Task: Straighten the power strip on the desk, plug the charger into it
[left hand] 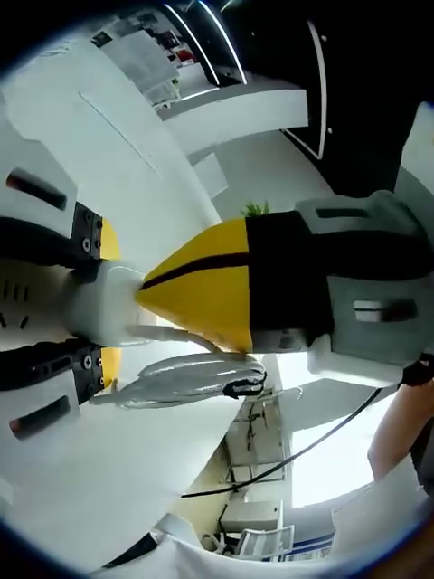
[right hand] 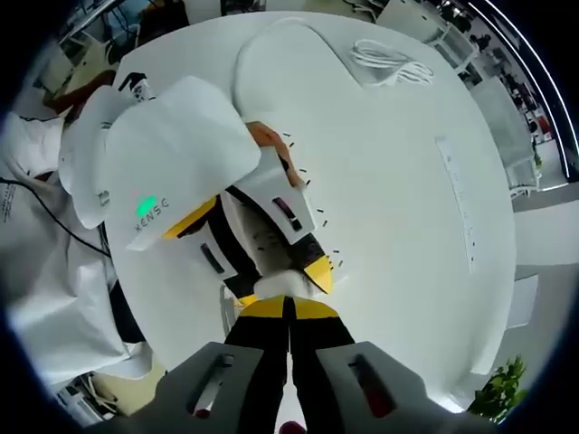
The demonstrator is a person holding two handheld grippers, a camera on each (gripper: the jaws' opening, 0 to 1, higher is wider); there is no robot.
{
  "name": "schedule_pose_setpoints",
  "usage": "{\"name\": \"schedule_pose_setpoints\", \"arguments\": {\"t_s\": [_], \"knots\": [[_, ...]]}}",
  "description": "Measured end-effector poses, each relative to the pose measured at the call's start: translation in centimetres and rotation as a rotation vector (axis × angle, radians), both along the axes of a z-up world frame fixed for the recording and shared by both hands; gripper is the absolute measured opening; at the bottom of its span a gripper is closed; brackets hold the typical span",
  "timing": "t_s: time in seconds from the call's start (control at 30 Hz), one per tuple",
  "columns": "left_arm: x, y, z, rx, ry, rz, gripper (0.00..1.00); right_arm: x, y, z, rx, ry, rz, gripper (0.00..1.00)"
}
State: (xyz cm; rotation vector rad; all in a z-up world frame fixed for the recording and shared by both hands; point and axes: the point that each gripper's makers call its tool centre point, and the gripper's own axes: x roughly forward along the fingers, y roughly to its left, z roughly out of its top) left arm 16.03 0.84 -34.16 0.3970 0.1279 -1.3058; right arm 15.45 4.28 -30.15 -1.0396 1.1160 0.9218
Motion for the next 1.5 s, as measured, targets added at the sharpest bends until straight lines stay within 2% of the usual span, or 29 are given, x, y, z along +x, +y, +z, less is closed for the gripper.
{"name": "schedule_pose_setpoints", "arguments": {"t_s": [0.07, 0.1, 0.43, 0.53, 0.63, 0.8, 0.97, 1.1, 1.33, 1.4, 1.5], "knots": [[0.1, 0.0, 0.0, 0.001, 0.001, -0.003, 0.32, 0.1, 0.1, 0.0, -0.007, -0.004, 0.01, 0.0], [0.3, 0.1, 0.2, -0.01, 0.006, 0.008, 0.32, 0.8, 0.2, 0.2, -0.011, -0.051, 0.036, 0.0], [0.7, 0.3, 0.3, -0.022, 0.025, 0.017, 0.33, 1.0, 0.3, 0.0, -0.032, -0.005, -0.008, 0.0], [0.5, 0.3, 0.3, -0.017, 0.02, 0.012, 0.32, 0.7, 0.3, 0.0, -0.04, -0.027, 0.007, 0.0], [0.1, 0.2, -0.1, 0.008, 0.004, -0.007, 0.32, 0.0, 0.1, -0.2, -0.047, -0.006, 0.0, 0.0], [0.1, 0.2, -0.2, 0.009, 0.005, -0.007, 0.32, 0.2, 0.1, -0.1, -0.025, -0.003, -0.012, 0.0], [0.1, 0.2, -0.2, 0.007, 0.007, -0.006, 0.32, 0.3, 0.3, -0.1, -0.039, -0.051, 0.039, 0.0], [0.5, 0.2, -0.2, -0.005, 0.018, 0.016, 0.32, 1.1, 0.3, 0.1, -0.018, -0.046, 0.01, 0.0], [0.7, 0.2, -0.3, 0.001, 0.01, 0.011, 0.32, 0.7, 0.2, 0.1, -0.011, -0.042, 0.015, 0.0], [0.7, 0.1, -0.3, -0.001, 0.011, 0.012, 0.32, 0.9, 0.1, 0.1, 0.011, -0.027, -0.009, 0.0], [0.7, 0.2, -0.3, -0.003, 0.014, 0.018, 0.32, 0.8, 0.1, 0.1, 0.015, -0.022, 0.017, 0.0]]}}
